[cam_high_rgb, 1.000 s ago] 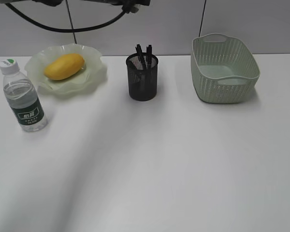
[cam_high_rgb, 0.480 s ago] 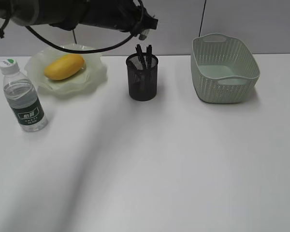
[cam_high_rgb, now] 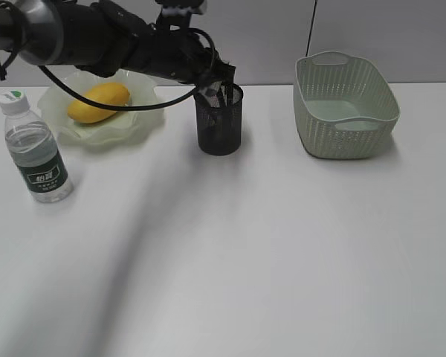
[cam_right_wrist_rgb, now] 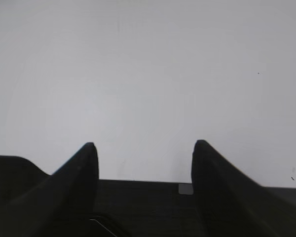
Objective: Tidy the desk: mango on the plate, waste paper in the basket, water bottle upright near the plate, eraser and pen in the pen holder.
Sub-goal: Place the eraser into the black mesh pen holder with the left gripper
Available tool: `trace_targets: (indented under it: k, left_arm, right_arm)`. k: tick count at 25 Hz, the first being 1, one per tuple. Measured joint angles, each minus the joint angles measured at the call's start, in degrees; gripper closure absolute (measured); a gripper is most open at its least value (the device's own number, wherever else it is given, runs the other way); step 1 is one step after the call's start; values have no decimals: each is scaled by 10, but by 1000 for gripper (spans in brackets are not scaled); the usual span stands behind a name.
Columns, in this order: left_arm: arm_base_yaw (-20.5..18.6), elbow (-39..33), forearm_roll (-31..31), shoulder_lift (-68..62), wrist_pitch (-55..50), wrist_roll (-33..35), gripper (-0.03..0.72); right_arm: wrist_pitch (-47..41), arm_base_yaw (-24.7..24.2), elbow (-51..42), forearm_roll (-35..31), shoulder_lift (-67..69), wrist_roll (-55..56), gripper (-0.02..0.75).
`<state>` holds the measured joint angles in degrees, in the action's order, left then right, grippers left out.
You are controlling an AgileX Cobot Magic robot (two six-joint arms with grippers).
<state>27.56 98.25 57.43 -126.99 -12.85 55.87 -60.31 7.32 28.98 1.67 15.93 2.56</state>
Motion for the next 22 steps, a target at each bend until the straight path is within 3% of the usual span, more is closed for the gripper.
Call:
trace_targets:
  k: [6,10,13,22]
  left_arm:
    - [0,0,-2,0,-25,0,509]
    - [0,0,0,0,-35,0,279]
    - [0,0,0,0,-35,0,185]
    - [-6,-1,-26,69,-41,0,170]
  right_arm:
    - [0,0,0,0,0,0,260]
    - [0,0,0,0,0,0,260]
    - [0,0,0,0,0,0,260]
    - [0,0,0,0,0,0,260]
